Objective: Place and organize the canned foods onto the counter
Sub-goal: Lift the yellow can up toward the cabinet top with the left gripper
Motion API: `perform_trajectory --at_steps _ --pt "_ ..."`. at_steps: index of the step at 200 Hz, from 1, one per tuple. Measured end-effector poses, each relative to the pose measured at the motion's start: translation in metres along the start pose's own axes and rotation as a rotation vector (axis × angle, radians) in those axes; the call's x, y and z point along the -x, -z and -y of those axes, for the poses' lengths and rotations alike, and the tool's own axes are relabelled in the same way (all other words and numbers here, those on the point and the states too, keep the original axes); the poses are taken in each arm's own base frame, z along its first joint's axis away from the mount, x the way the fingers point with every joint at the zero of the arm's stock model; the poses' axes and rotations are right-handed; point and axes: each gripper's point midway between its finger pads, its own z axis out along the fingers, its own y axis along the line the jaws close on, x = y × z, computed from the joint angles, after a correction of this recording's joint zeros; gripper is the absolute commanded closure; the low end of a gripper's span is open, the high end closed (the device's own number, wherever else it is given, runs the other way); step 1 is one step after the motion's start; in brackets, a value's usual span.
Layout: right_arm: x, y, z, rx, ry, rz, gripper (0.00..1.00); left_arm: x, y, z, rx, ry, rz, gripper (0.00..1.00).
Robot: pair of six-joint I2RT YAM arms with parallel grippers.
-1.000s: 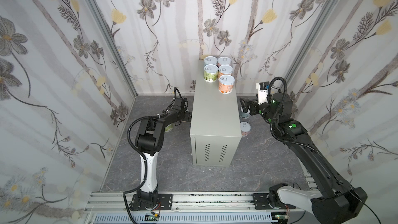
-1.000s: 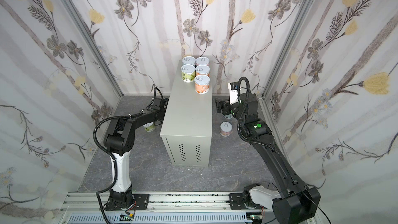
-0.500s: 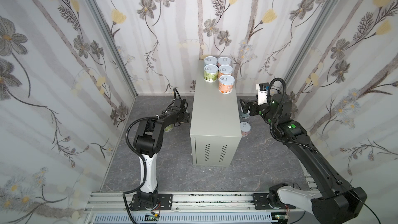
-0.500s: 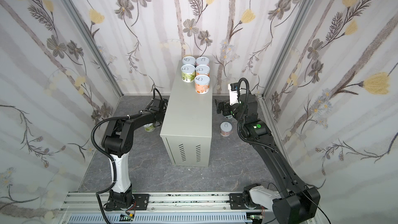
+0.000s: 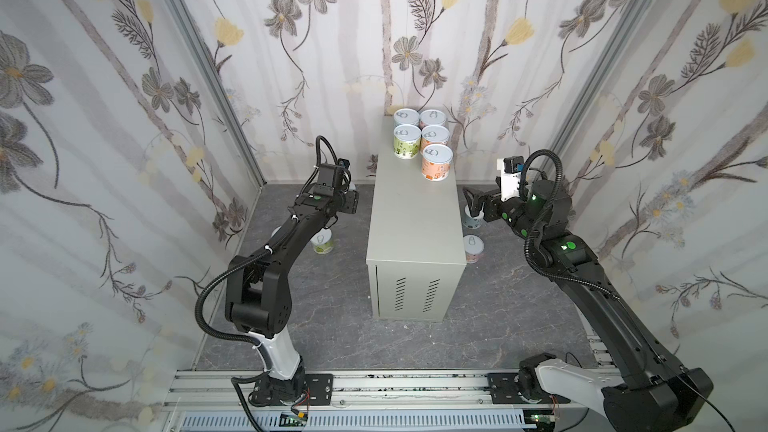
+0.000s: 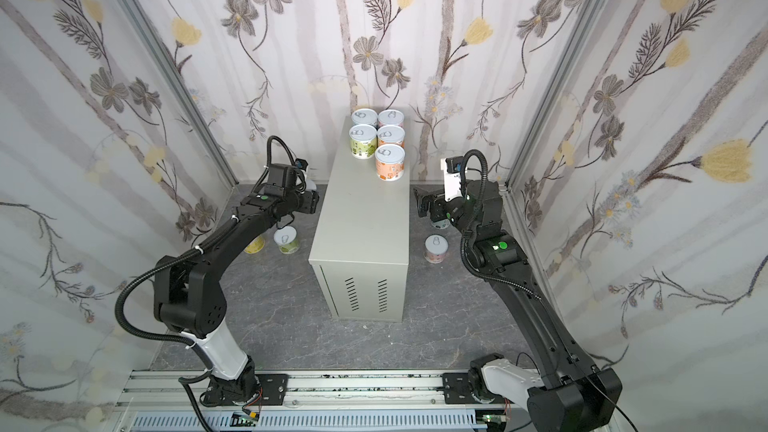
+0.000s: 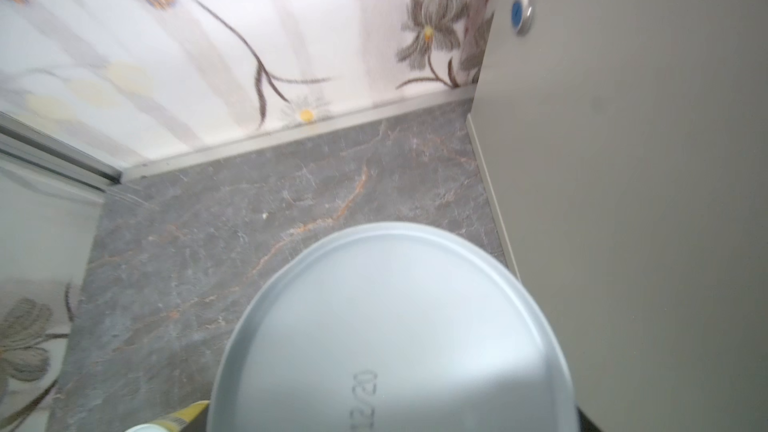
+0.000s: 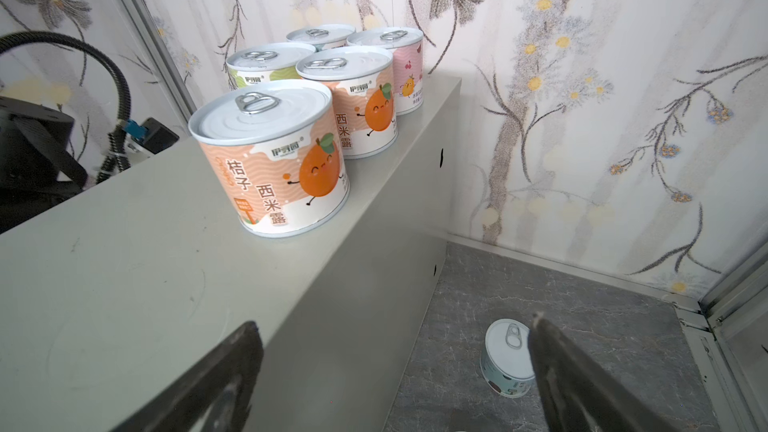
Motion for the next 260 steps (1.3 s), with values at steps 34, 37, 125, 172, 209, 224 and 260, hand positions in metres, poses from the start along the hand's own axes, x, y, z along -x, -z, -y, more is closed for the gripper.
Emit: perform_trajectory --at_steps 34,37,125,172,209,224,260 --pt "0.012 0.004 -0.004 0.019 0.012 0.035 0.0 0.048 0.048 -0.002 -0.021 -0.005 0.099 0.35" --pt "0.014 0.005 -0.004 0.02 0.013 0.038 0.0 0.052 0.052 -0.001 -0.026 -0.005 0.109 0.35" --pt "0.037 0.009 -0.027 0.083 0.057 0.09 0.0 0.114 0.141 0.032 -0.237 -0.027 0.213 0.4" --pt "0.041 0.006 -0.042 0.119 0.088 0.093 0.0 0.121 0.174 0.064 -0.366 -0.063 0.207 0.39" --pt "0.043 0.007 -0.047 0.128 0.103 0.094 0.0 0.105 0.182 0.105 -0.445 -0.149 0.148 0.38" --pt "0.043 0.007 -0.049 0.132 0.11 0.093 0.0 0.099 0.183 0.119 -0.467 -0.182 0.125 0.38" --pt "0.044 0.011 -0.047 0.119 0.125 0.1 0.0 0.088 0.173 0.136 -0.447 -0.236 0.078 0.37"
